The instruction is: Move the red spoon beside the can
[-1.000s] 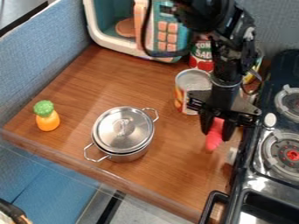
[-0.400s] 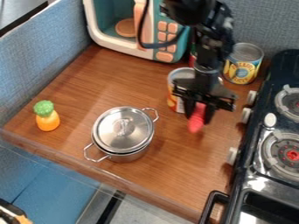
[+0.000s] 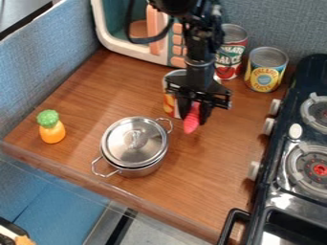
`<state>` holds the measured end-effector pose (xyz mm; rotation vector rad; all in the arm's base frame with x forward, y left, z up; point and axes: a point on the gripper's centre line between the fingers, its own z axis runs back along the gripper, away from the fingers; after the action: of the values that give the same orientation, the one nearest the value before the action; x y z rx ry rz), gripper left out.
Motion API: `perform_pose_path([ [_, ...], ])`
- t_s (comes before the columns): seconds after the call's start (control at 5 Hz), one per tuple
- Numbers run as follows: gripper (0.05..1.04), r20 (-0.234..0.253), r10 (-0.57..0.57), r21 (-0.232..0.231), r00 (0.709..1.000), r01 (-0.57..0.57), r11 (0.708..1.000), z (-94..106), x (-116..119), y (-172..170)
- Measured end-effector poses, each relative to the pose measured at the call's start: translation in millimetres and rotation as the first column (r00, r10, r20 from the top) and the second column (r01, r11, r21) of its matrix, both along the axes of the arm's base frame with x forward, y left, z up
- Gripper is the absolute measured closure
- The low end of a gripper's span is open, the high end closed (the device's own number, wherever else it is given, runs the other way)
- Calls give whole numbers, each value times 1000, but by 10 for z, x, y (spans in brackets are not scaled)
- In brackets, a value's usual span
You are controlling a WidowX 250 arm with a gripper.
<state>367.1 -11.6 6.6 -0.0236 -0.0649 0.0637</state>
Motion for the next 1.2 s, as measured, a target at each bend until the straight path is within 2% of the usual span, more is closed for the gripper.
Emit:
perform_pose_path([
  [0.2,669,-19,-28,2,999,28,1000,-29,-51,34],
  [0.4,669,-16,-31,-1,999,31,1000,-33,-54,18],
  [0.8,669,-8,-73,-14,997,73,997,-37,-66,-337],
  [1.0,669,-29,-65,-15,997,65,998,-149,-89,-441],
  [1.2,590,-52,-34,-10,998,33,999,-281,-99,-495],
])
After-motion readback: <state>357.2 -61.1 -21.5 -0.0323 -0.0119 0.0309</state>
